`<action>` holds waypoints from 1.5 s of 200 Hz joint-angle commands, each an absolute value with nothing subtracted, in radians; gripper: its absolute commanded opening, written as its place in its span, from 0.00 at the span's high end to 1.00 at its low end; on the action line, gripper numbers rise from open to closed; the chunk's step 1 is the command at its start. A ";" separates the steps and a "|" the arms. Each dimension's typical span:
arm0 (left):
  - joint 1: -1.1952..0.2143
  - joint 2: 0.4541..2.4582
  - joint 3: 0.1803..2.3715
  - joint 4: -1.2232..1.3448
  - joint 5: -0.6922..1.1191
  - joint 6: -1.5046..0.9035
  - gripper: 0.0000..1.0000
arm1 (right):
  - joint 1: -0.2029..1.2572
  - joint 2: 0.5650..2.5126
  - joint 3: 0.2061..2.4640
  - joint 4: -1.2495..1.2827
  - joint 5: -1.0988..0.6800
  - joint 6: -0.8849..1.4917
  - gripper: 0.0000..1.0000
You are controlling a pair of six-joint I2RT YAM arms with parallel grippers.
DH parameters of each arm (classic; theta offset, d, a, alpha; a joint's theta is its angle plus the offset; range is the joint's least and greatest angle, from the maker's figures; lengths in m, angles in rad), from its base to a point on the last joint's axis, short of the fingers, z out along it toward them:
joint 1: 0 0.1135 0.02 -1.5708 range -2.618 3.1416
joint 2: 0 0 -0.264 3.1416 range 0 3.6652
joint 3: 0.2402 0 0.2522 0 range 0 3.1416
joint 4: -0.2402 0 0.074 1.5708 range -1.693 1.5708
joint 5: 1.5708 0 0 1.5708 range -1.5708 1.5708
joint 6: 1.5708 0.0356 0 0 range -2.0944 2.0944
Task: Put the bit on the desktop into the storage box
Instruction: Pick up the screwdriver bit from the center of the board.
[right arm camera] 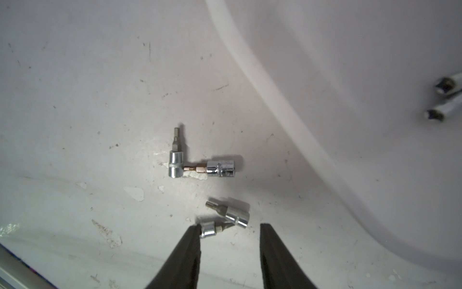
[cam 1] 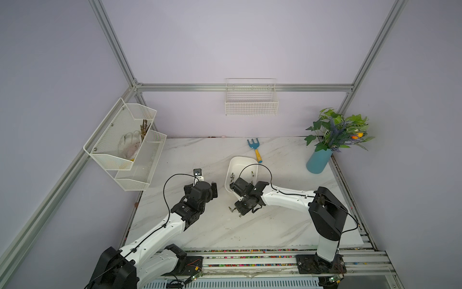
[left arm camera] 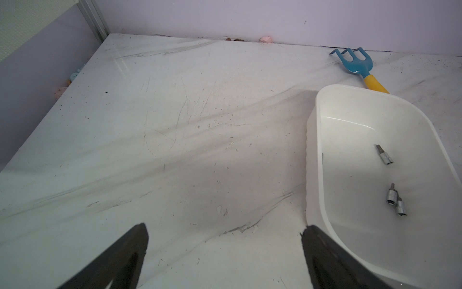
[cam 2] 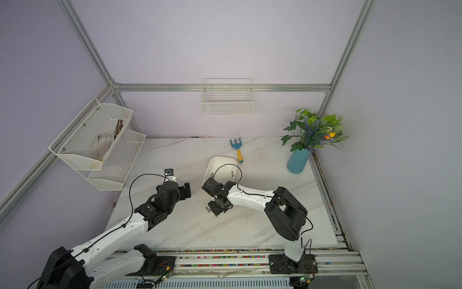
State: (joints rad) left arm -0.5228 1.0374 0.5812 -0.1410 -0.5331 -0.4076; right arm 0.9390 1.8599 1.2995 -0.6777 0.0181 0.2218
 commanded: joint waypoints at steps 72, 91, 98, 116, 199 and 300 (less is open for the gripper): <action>-0.512 1.045 0.593 -0.107 -0.552 -0.396 0.00 | 0.986 1.890 1.320 -0.701 0.042 0.326 0.56; -0.512 1.043 0.592 -0.107 -0.552 -0.396 0.00 | 0.987 1.899 1.322 -0.701 0.046 0.339 0.56; -0.512 1.043 0.591 -0.108 -0.551 -0.396 0.00 | 0.989 1.902 1.320 -0.701 0.048 0.343 0.56; -0.513 1.045 0.592 -0.107 -0.549 -0.396 0.00 | 0.990 1.907 1.318 -0.697 0.051 0.355 0.56; -0.510 1.046 0.592 -0.105 -0.546 -0.396 0.00 | 0.991 1.922 1.302 -0.706 0.073 0.379 0.56; -0.510 1.048 0.593 -0.106 -0.543 -0.397 0.00 | 0.990 1.923 1.266 -0.719 0.081 0.393 0.57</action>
